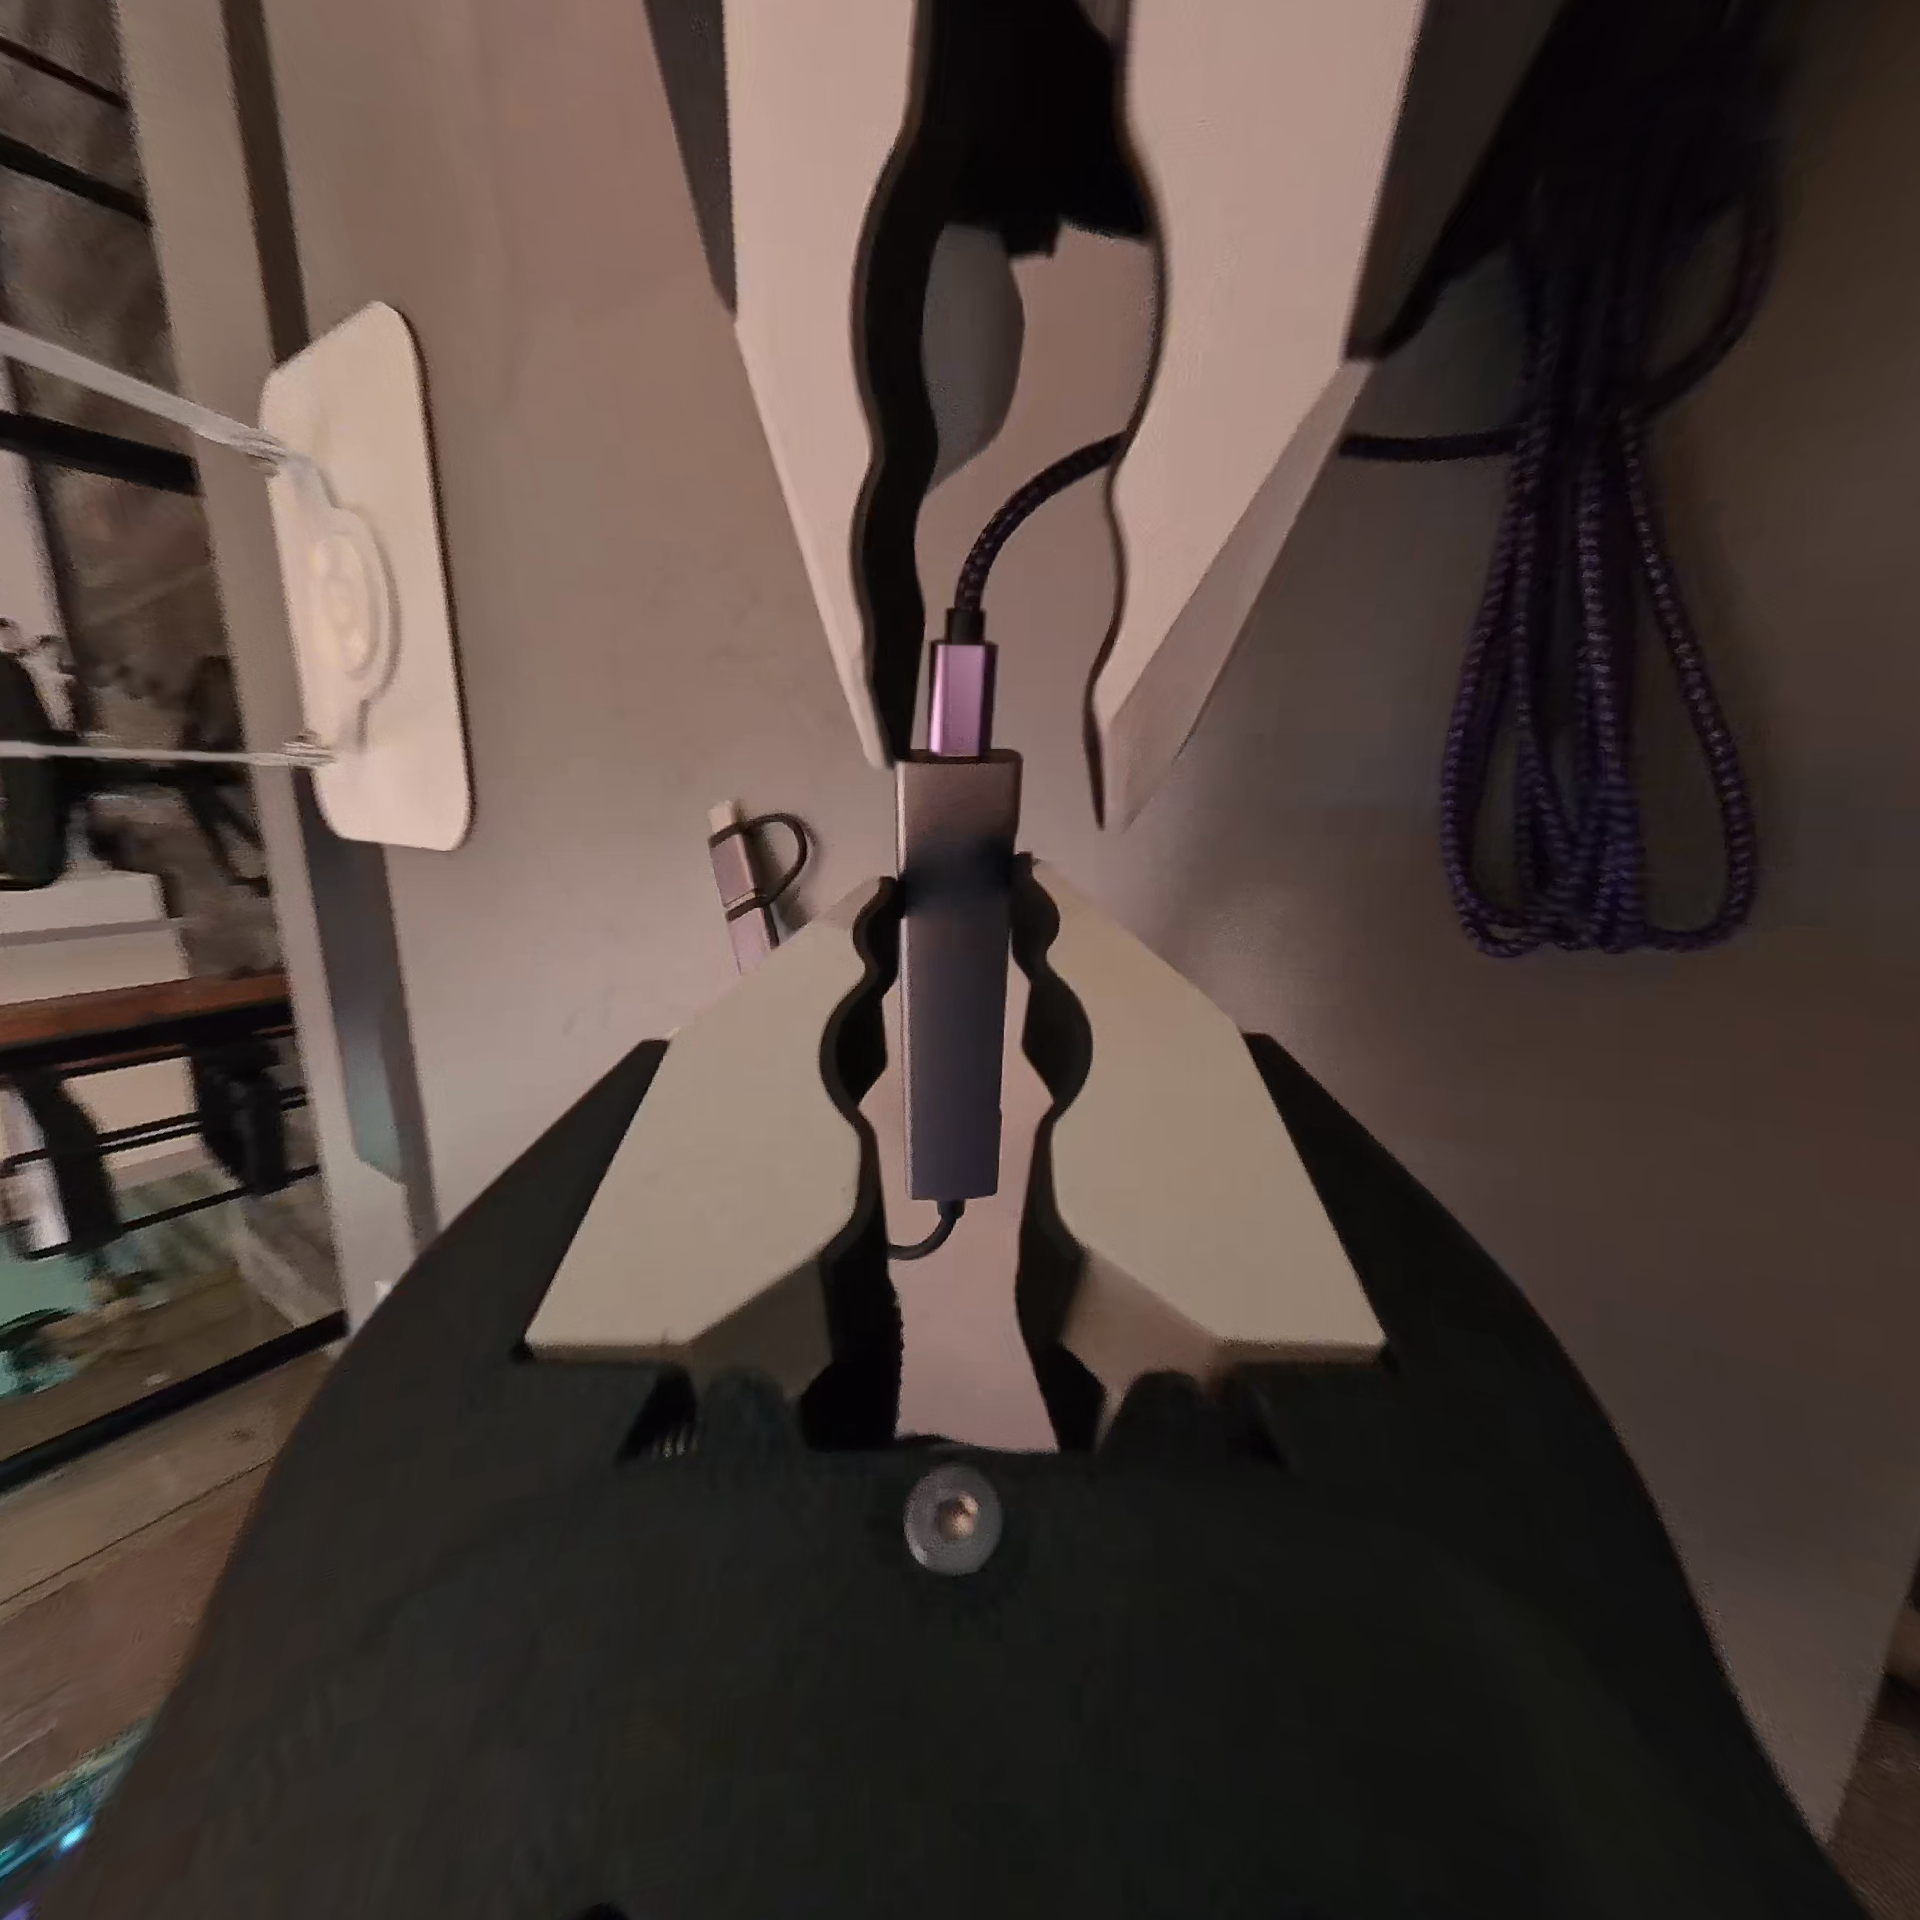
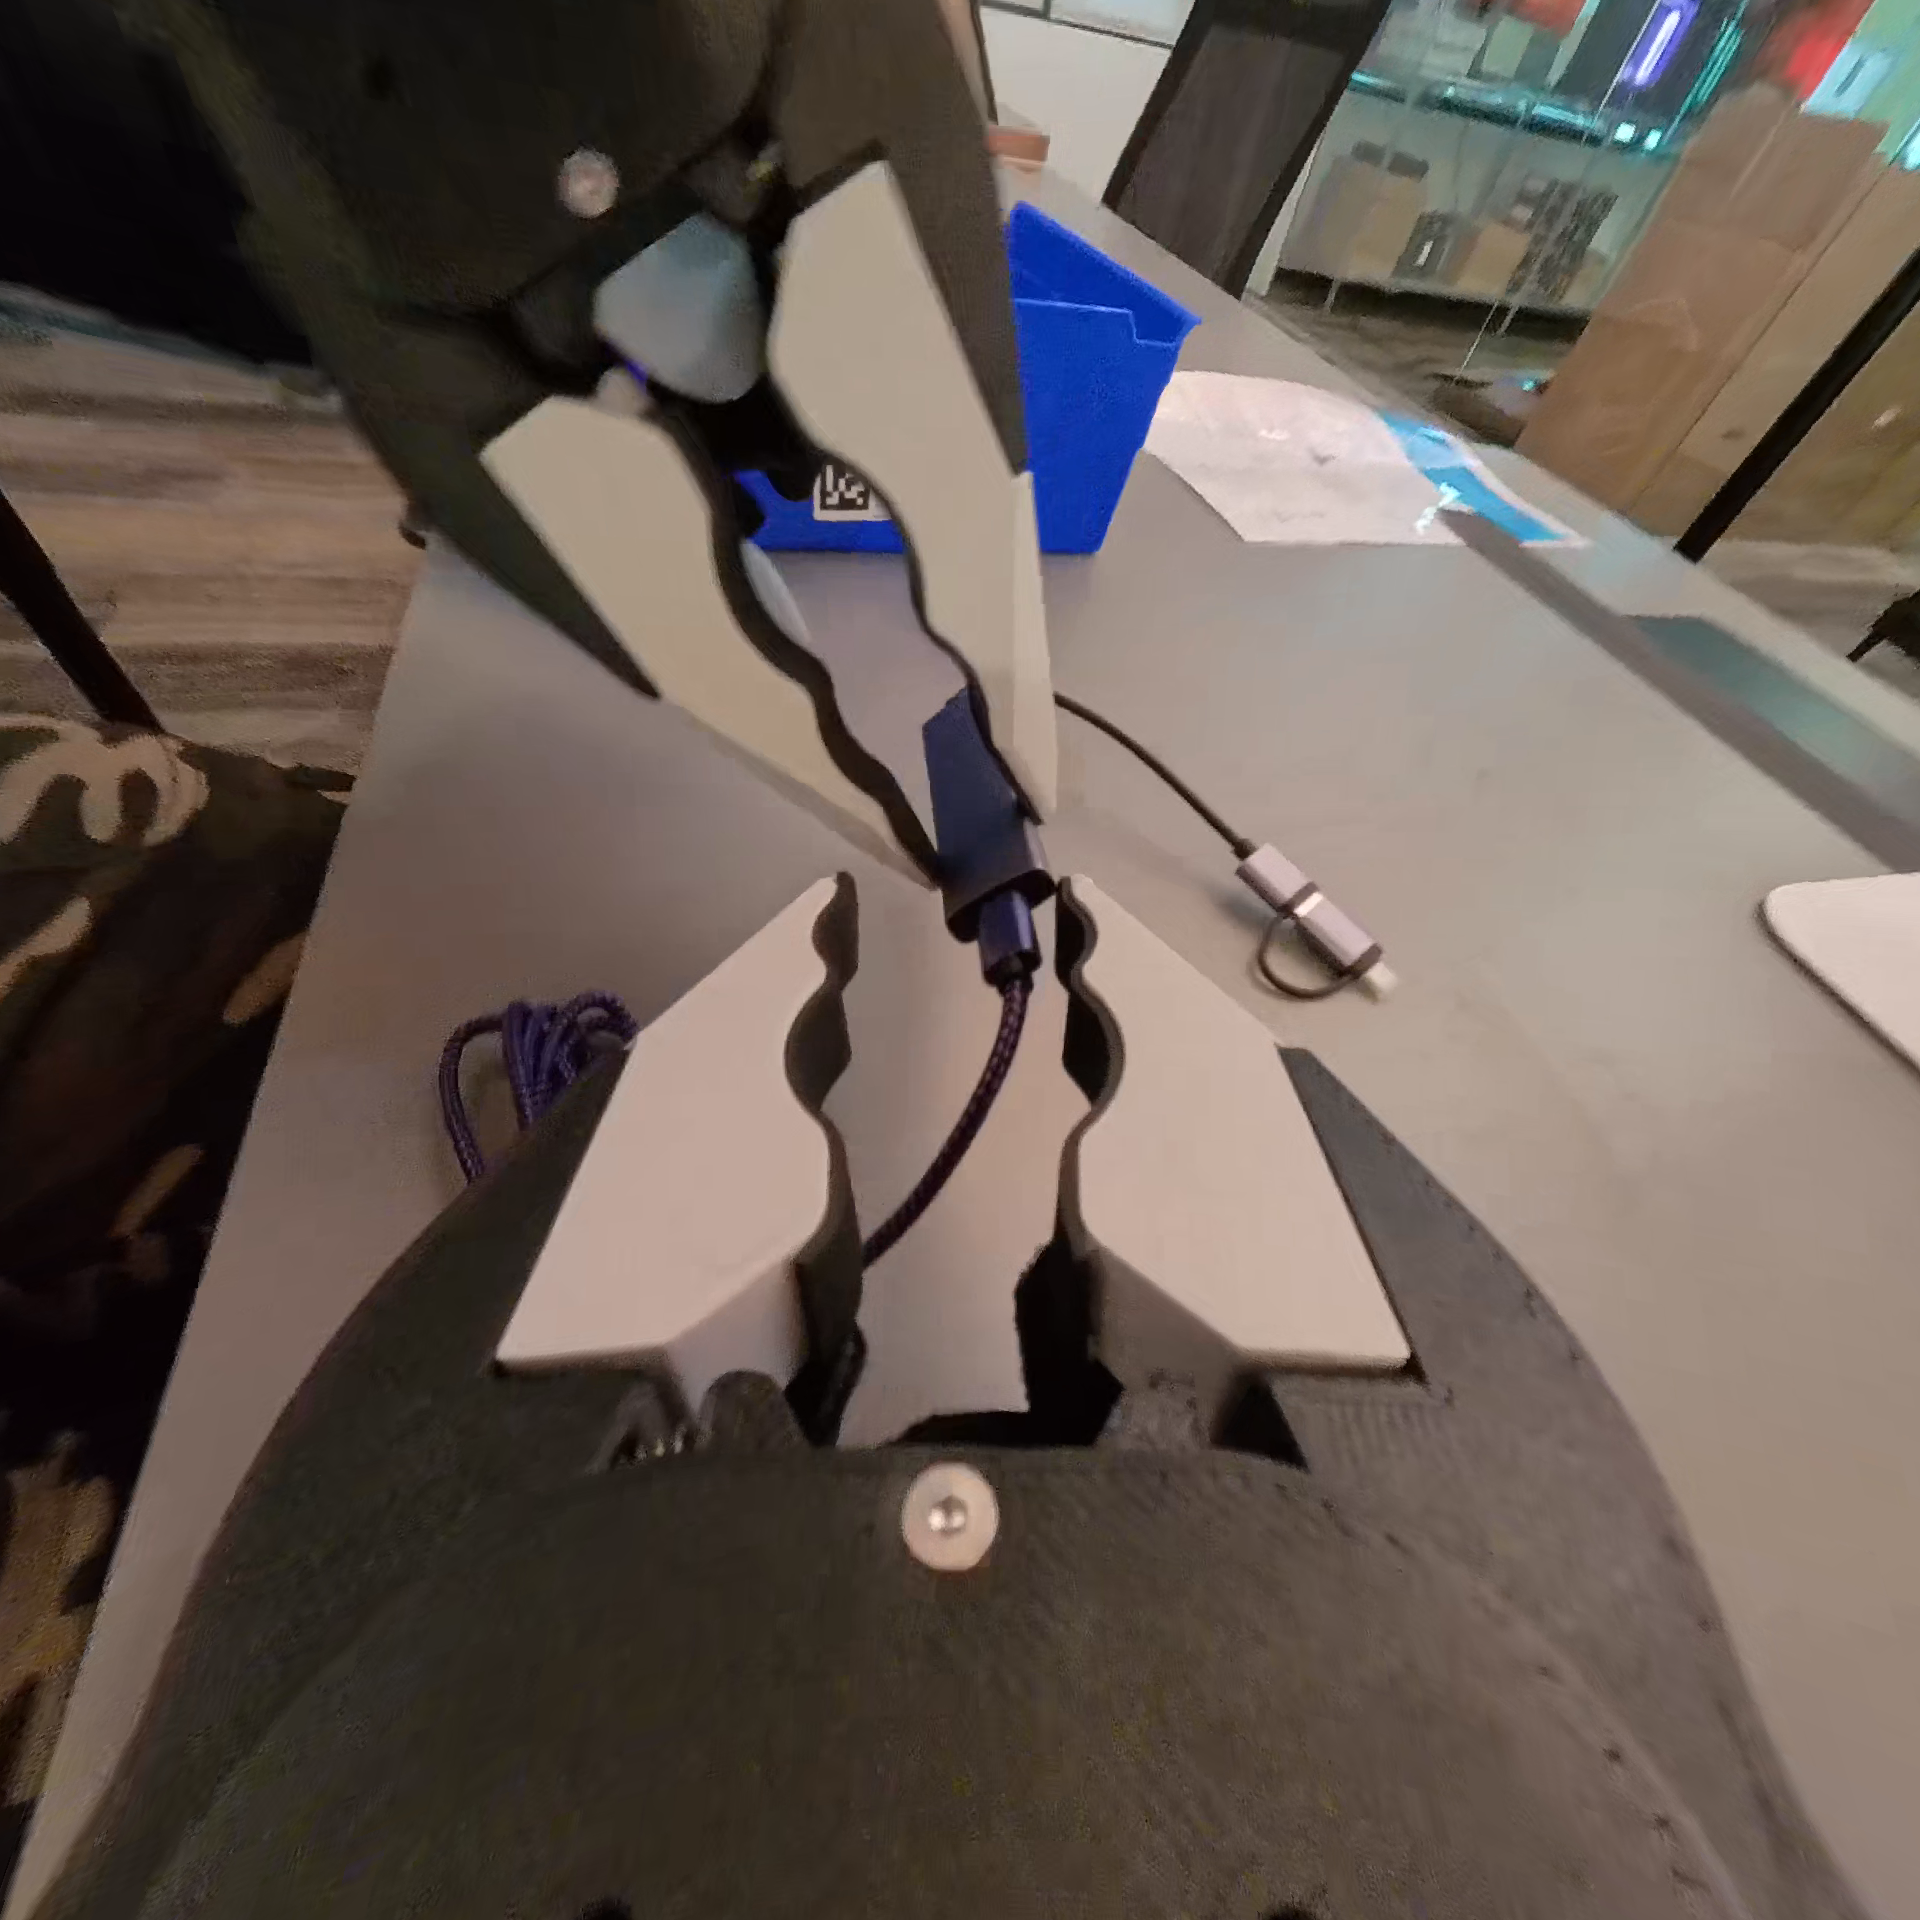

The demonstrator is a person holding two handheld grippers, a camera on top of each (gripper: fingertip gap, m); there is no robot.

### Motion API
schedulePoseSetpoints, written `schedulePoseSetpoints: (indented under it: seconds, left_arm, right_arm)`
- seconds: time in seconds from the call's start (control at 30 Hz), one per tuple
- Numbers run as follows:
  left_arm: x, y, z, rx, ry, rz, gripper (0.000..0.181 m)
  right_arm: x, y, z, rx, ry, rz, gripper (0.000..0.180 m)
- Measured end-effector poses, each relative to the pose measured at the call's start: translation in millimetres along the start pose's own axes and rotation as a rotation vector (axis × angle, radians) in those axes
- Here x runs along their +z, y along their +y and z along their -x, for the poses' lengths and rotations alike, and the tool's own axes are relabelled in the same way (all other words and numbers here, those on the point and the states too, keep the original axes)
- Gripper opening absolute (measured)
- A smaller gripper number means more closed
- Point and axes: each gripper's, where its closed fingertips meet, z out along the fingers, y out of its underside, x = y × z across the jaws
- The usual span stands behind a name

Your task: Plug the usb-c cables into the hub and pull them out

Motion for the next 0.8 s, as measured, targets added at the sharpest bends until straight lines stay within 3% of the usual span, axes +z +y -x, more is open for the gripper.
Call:
schedulePoseSetpoints:
  seconds: [0.1,0.4,0.6,0.8]
  left_arm:
    - [-0.5,-4.4,3.5,0.037,-0.099,0.02,0.018]
    - [-12.0,-14.0,16.0,0.124,-0.296,0.0,0.019]
    - [-22.9,-16.2,26.2,0.067,-0.36,-0.035,0.025]
    - [-59.8,0.0,54.3,-0.192,-0.403,-0.12,0.041]
  right_arm:
    - [3.7,0.5,-0.7,0.088,-0.031,0.013,0.037]
    - [-2.4,-7.3,-4.3,0.488,-0.195,-0.048,0.008]
    - [-8.2,-16.8,-11.5,0.52,-0.152,-0.068,0.006]
    - [-29.7,-46.5,-31.9,0.429,-0.012,-0.035,0.006]
